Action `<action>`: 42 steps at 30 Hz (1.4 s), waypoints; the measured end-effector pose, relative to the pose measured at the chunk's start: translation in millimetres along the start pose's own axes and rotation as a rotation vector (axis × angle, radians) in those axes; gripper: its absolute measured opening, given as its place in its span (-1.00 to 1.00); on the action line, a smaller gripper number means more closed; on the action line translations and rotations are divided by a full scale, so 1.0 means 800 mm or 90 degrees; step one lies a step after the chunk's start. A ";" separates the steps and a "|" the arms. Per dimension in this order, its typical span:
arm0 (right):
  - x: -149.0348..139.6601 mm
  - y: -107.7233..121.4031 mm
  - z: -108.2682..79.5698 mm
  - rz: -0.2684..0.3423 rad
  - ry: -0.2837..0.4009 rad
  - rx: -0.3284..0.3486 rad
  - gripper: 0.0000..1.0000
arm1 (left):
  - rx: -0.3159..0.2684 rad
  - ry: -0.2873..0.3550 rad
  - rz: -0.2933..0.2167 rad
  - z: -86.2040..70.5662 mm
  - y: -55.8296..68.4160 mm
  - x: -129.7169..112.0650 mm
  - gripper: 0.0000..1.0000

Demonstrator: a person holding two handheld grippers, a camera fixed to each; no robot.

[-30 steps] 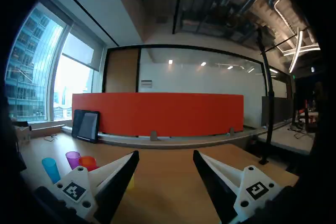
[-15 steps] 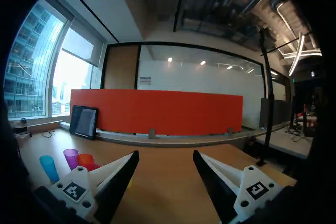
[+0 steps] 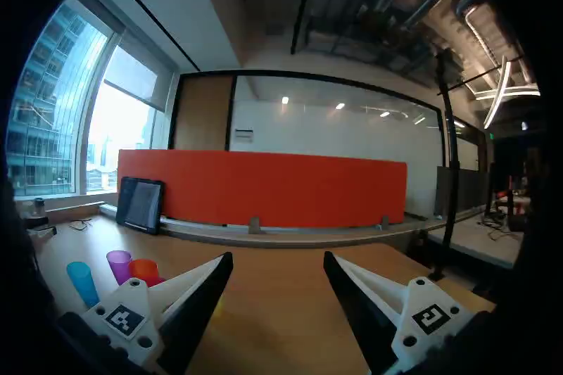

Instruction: Pour water

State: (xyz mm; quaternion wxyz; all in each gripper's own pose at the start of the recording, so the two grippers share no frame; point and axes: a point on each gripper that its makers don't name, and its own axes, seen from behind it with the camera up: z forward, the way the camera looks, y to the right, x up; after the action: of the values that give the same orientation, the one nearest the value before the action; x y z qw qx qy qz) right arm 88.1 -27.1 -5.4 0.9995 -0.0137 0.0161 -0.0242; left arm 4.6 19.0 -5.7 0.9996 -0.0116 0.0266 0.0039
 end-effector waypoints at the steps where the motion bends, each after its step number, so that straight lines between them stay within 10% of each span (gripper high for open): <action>1: 0.000 0.000 0.000 0.000 0.000 0.000 0.99 | -0.001 0.000 0.000 0.000 0.000 0.000 0.93; 42: 0.007 0.006 -0.002 0.009 0.004 -0.002 1.00 | -0.007 -0.021 -0.001 0.005 -0.002 -0.020 0.93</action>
State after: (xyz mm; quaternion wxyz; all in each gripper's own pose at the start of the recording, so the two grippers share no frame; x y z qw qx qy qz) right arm 93.5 -22.9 -7.1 0.9996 -0.0152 0.0195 -0.0168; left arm -11.3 17.3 -0.6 0.9998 -0.0171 0.0102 0.0037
